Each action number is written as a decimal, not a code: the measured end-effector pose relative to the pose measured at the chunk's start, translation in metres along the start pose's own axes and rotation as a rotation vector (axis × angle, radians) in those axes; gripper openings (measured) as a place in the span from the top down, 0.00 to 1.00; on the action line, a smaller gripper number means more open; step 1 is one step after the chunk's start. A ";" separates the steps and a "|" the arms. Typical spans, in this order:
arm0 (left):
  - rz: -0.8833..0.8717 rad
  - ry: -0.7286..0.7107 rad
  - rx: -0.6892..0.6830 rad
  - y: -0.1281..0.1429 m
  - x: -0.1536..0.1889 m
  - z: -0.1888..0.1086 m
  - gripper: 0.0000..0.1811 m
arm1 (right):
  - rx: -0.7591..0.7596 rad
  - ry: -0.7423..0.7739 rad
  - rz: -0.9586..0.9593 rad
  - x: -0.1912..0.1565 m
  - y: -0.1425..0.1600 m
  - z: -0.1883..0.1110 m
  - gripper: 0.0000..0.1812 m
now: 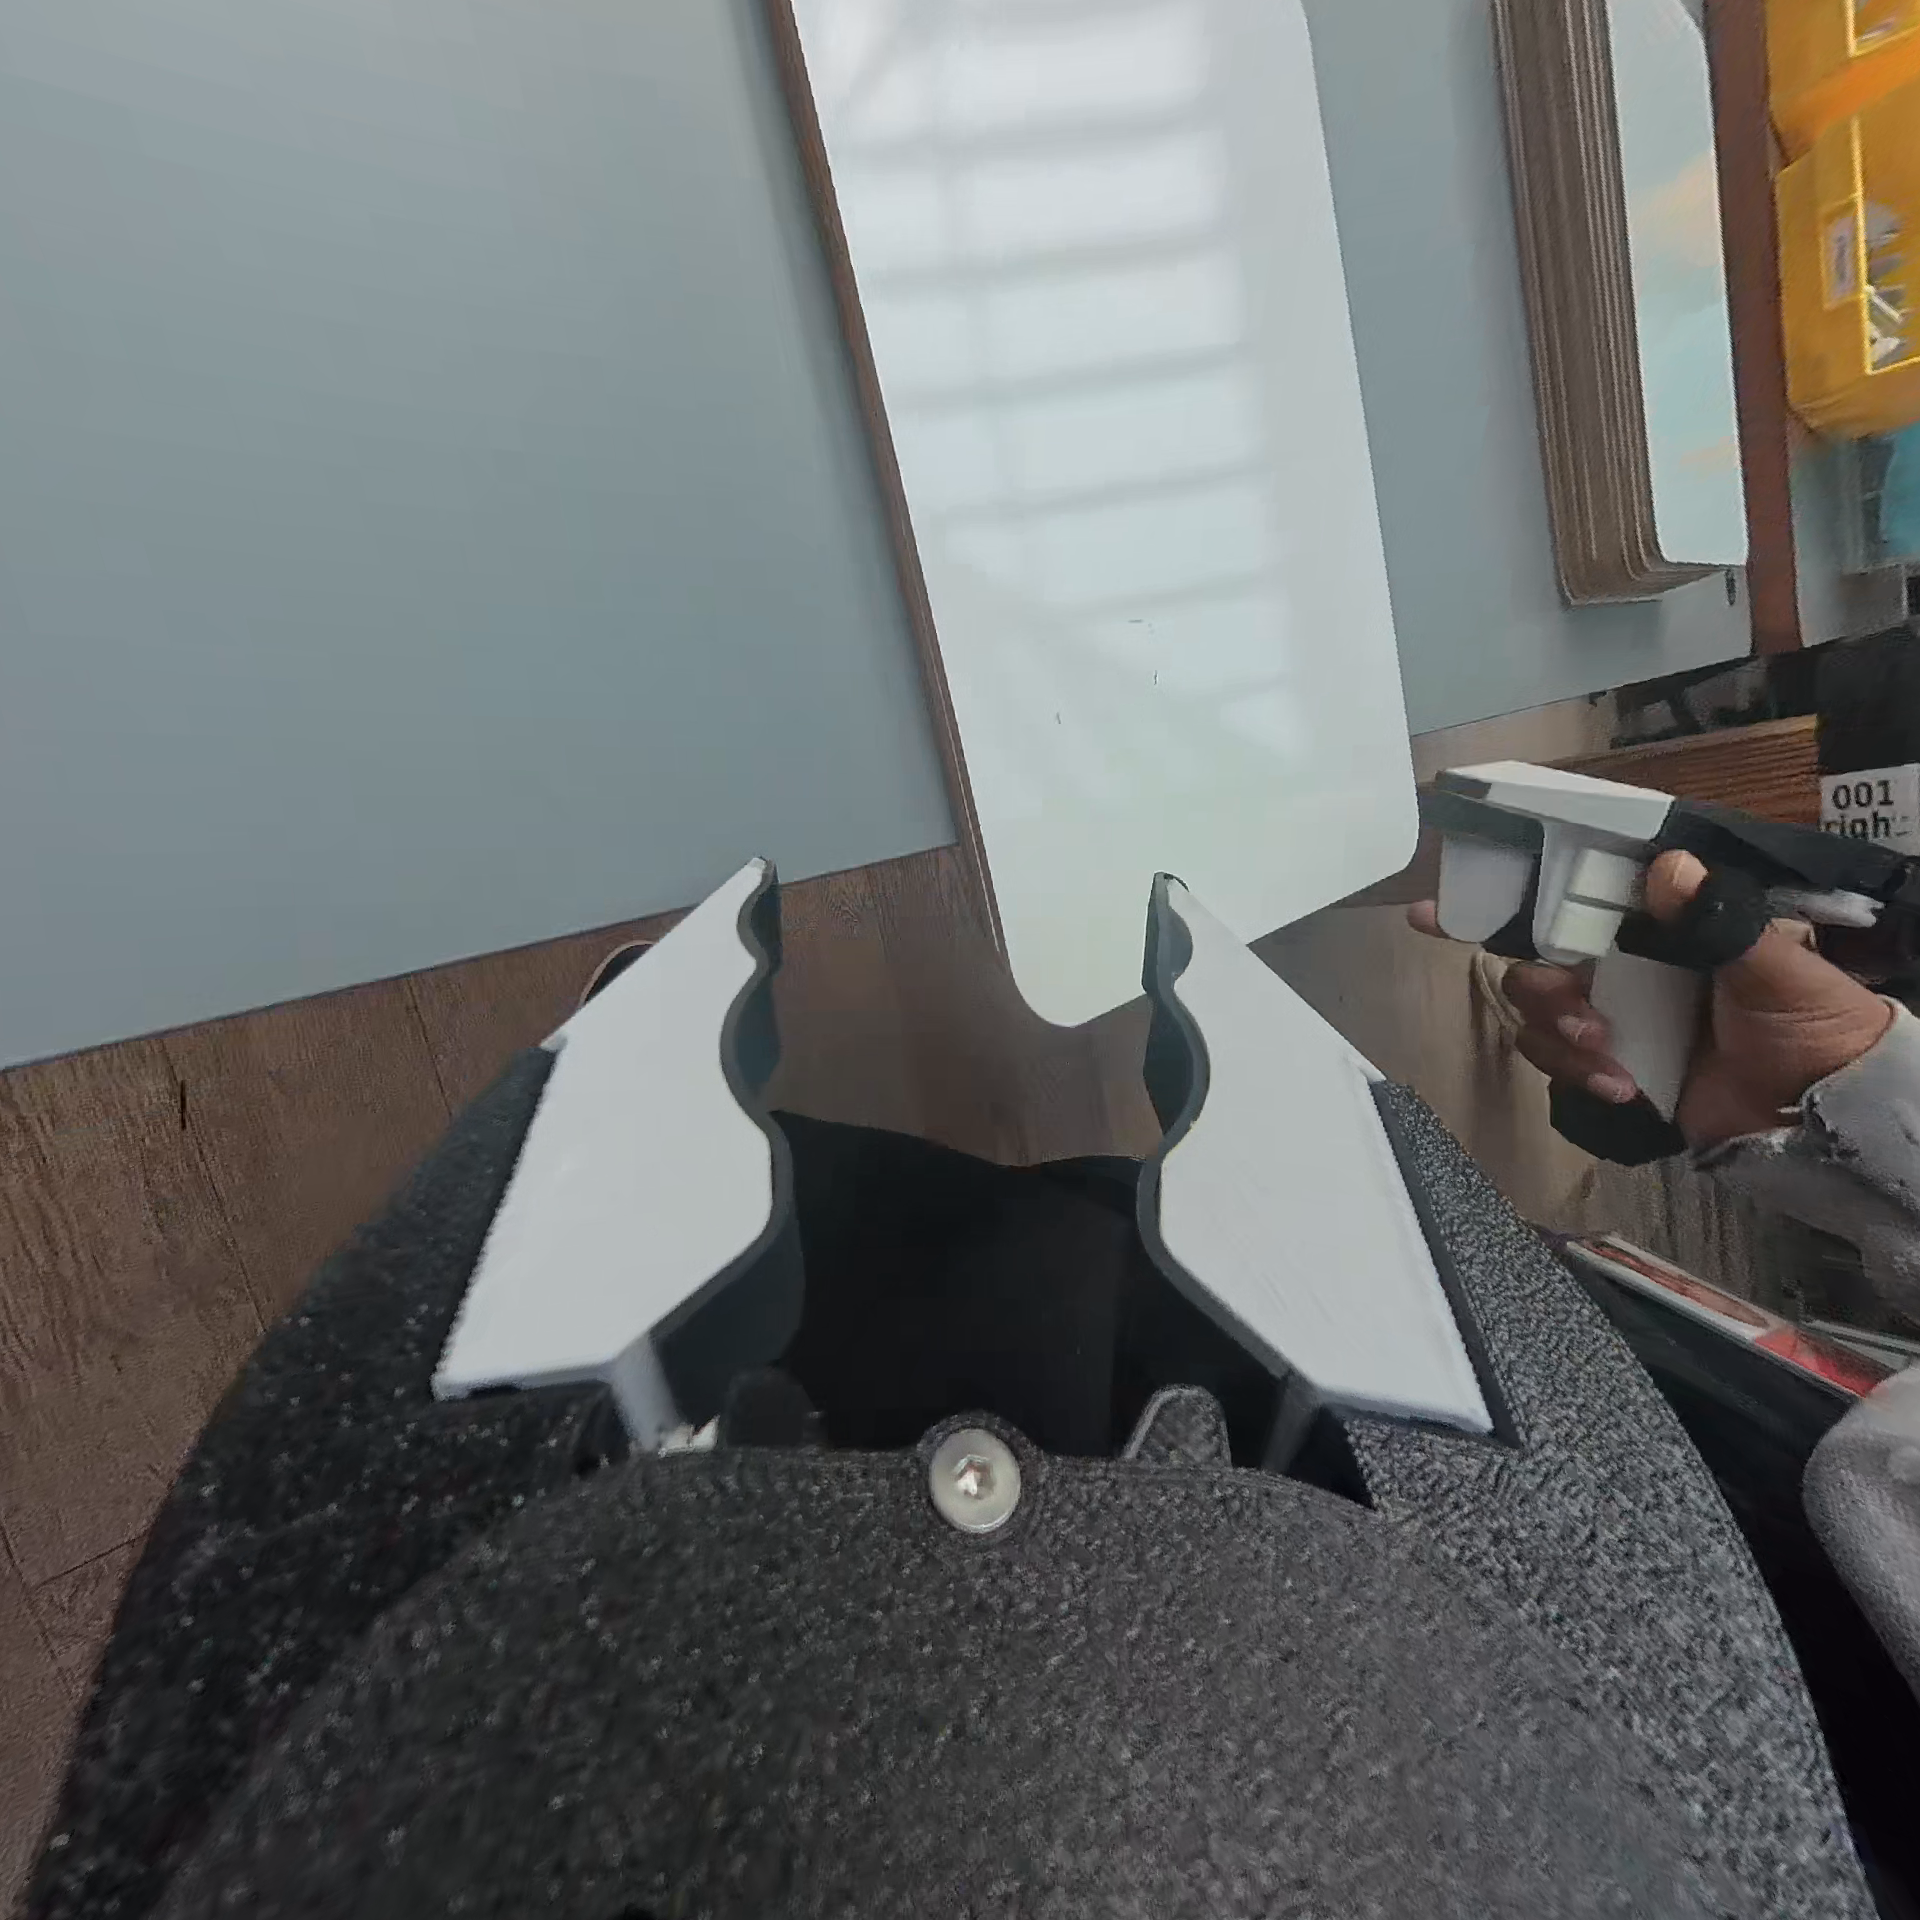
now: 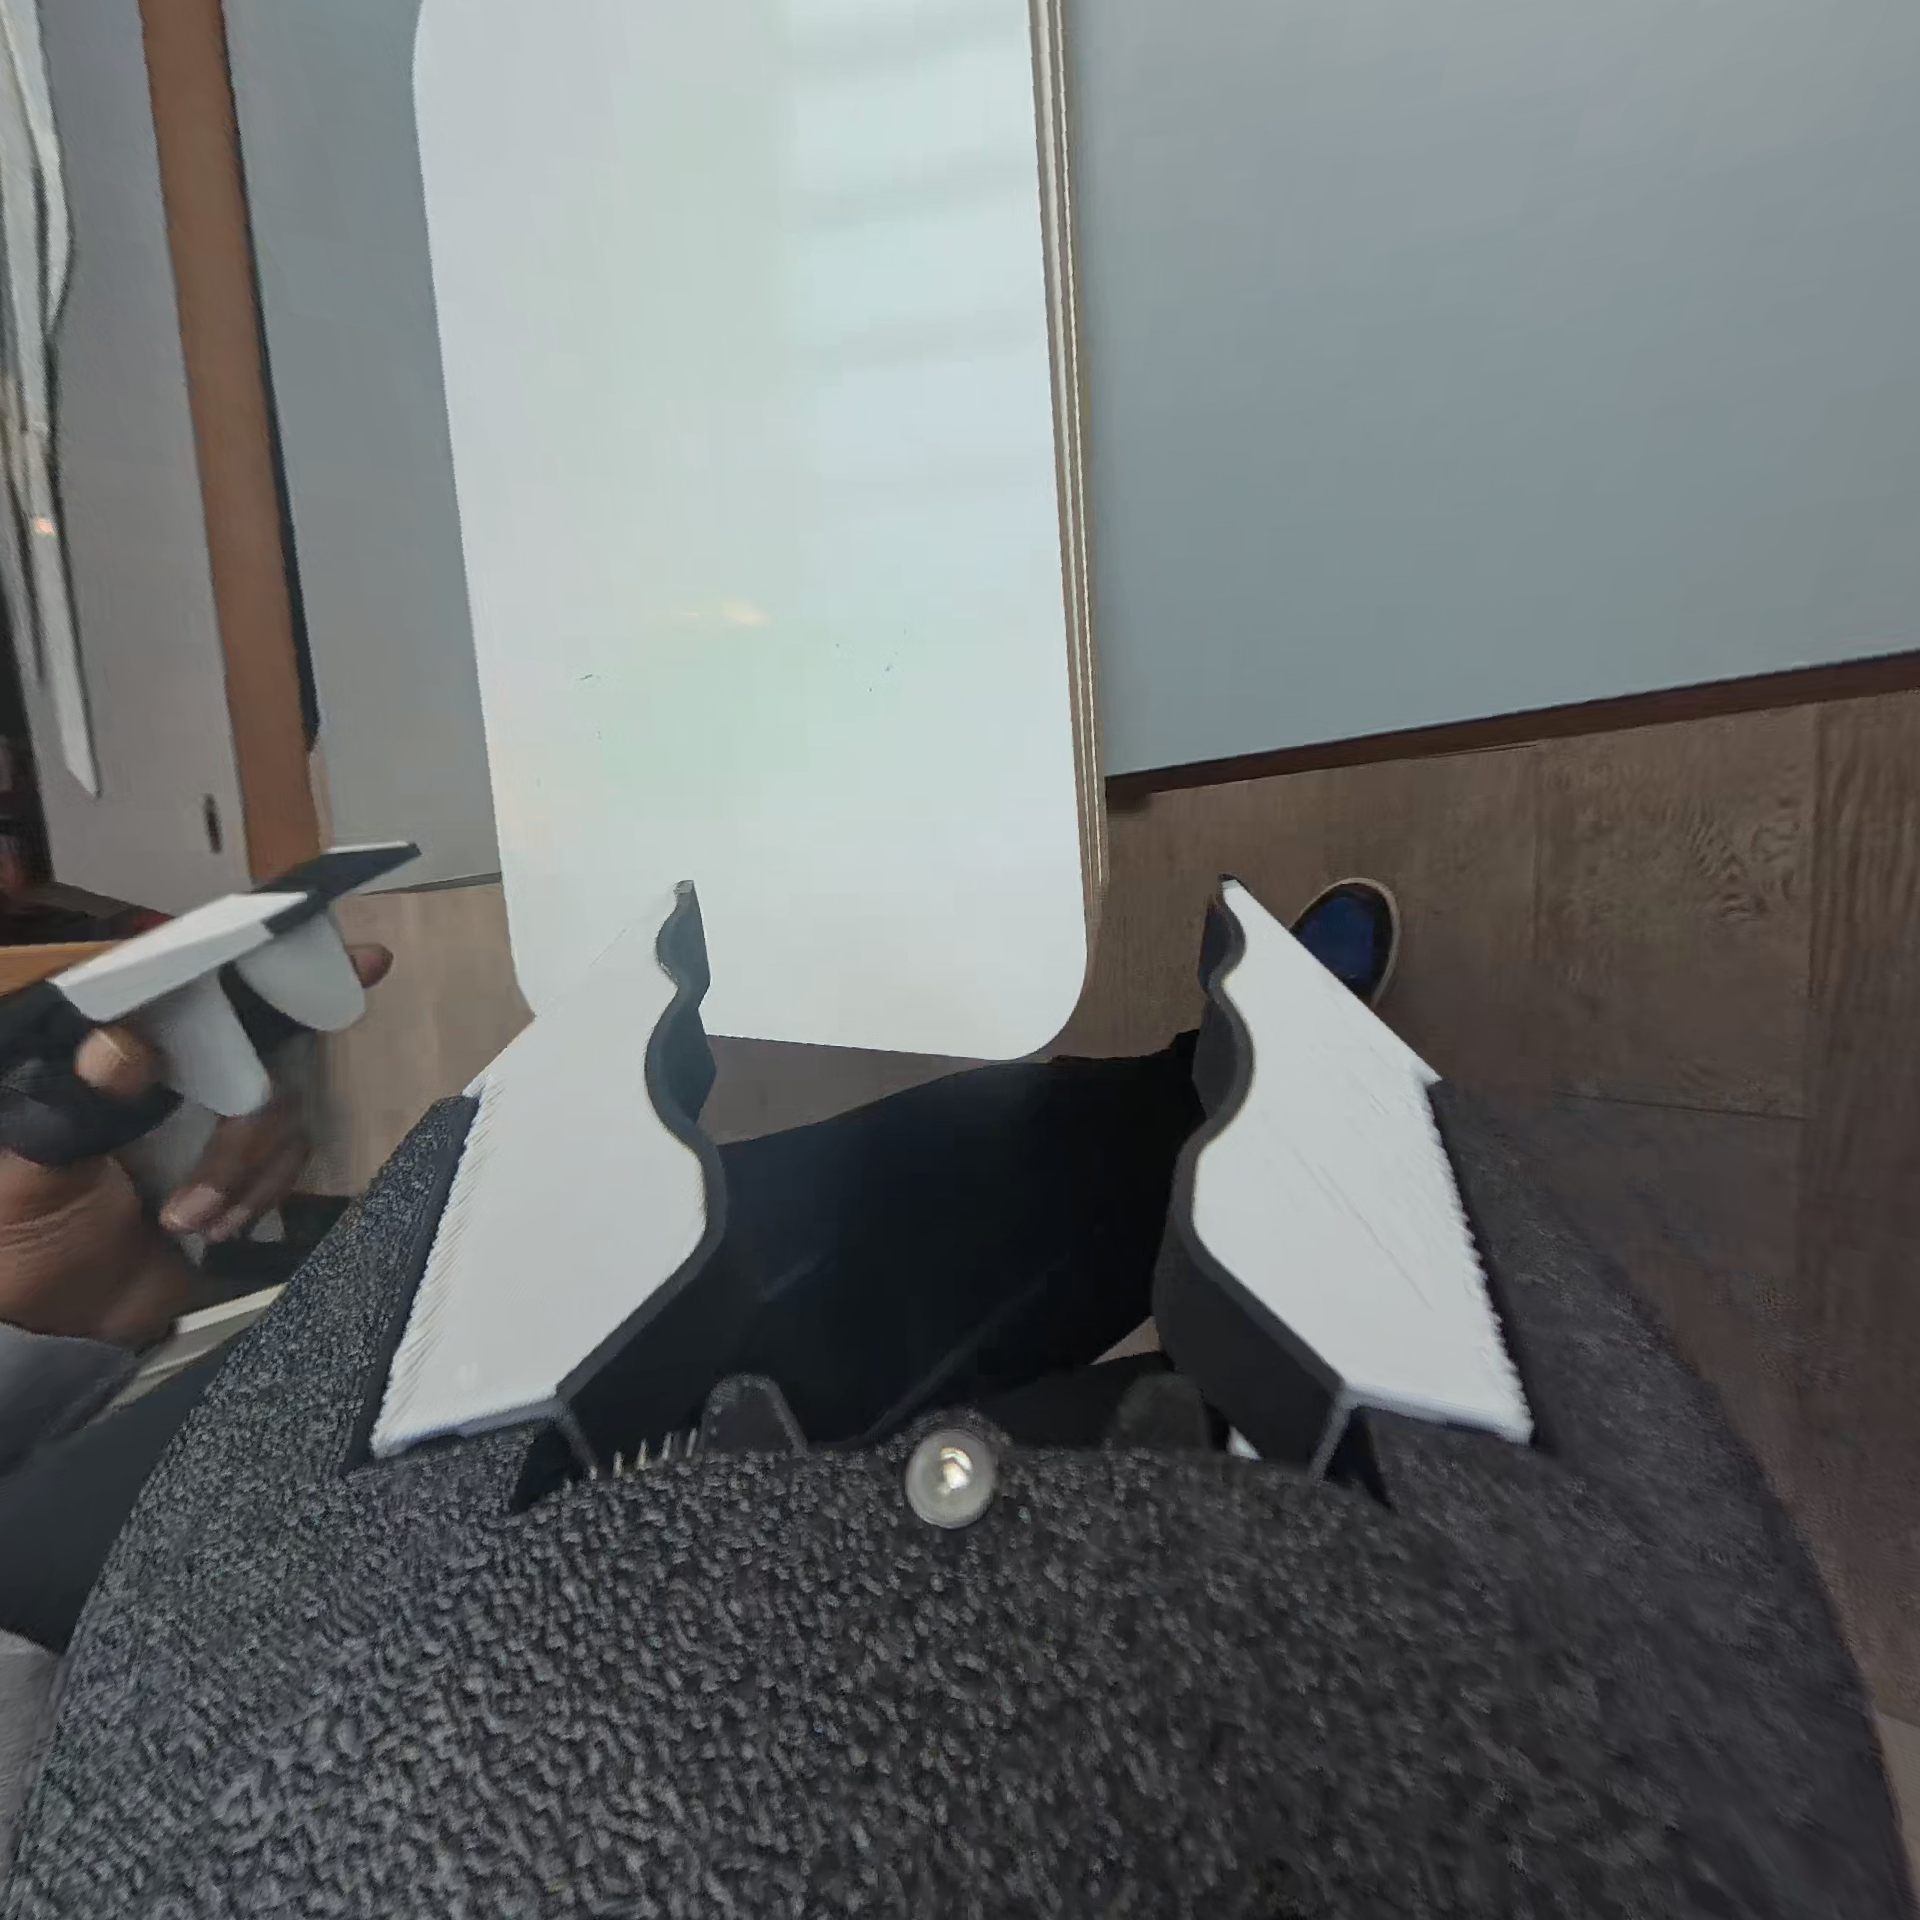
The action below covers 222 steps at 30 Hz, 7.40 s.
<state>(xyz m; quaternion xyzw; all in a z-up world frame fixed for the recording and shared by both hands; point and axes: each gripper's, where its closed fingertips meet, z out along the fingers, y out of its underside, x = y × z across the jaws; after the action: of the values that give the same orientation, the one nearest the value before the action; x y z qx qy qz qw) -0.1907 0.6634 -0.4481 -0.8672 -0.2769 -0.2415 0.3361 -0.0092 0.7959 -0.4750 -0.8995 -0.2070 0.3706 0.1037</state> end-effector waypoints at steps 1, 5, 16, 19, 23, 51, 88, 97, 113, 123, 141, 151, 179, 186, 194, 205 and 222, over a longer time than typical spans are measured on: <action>-0.007 0.005 0.007 0.009 0.000 -0.005 0.61 | -0.008 -0.043 0.052 0.001 0.001 0.003 0.50; -0.064 0.001 0.032 0.033 0.001 -0.011 0.60 | -0.008 -0.209 0.180 -0.011 0.000 0.024 0.65; -0.151 0.170 0.085 0.049 0.037 0.012 0.59 | 0.083 -0.669 0.396 -0.031 0.033 -0.014 0.95; -0.239 0.314 0.077 0.058 0.049 0.024 0.59 | 0.075 -0.678 0.376 -0.019 0.049 -0.032 0.95; -0.289 0.427 0.042 0.075 0.055 0.044 0.65 | 0.057 -0.720 0.374 0.004 0.074 -0.047 0.96; -0.146 0.656 0.057 0.084 0.174 0.020 0.92 | 0.023 -0.821 0.109 -0.008 0.040 -0.123 0.94; -0.204 0.525 -0.234 -0.089 0.421 0.326 0.84 | -0.235 -0.398 0.045 0.252 -0.298 -0.230 0.78; -0.211 0.291 -0.266 -0.078 0.411 0.346 0.77 | -0.465 -0.214 -0.113 0.278 -0.281 -0.232 0.70; -0.055 -0.093 -0.238 -0.067 0.381 0.359 0.68 | -0.494 0.077 -0.288 0.307 -0.286 -0.222 0.64; 0.017 -0.085 -0.195 -0.078 0.383 0.343 0.62 | -0.384 0.064 -0.288 0.314 -0.301 -0.225 0.58; 0.031 -0.173 0.039 -0.206 0.331 0.408 0.59 | -0.059 0.040 -0.484 0.304 -0.426 -0.133 0.31; 0.122 -0.231 -0.065 -0.214 0.341 0.431 0.64 | -0.139 0.023 -0.485 0.282 -0.434 -0.105 0.23; 0.471 -0.148 0.008 -0.205 0.388 0.381 0.51 | -0.126 -0.126 -0.799 0.254 -0.468 -0.136 0.68; 0.487 -0.276 -0.012 -0.147 0.400 0.363 0.46 | -0.194 -0.181 -1.051 0.234 -0.493 -0.113 0.99; 0.360 -0.423 0.023 -0.100 0.404 0.346 0.47 | -0.251 -0.163 -1.187 0.211 -0.511 -0.067 1.00; 0.087 -0.538 0.065 -0.036 0.395 0.321 0.62 | -0.342 0.076 -1.082 0.226 -0.526 -0.009 1.00; -0.058 -0.416 -0.064 0.030 0.441 0.377 0.91 | -0.434 0.259 -0.869 0.248 -0.496 -0.010 1.00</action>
<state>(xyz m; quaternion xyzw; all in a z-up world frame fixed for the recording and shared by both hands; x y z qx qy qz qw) 0.2378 1.0551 -0.4429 -0.9003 -0.3574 -0.0754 0.2368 0.0098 1.3500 -0.4541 -0.7695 -0.6202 0.1271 0.0839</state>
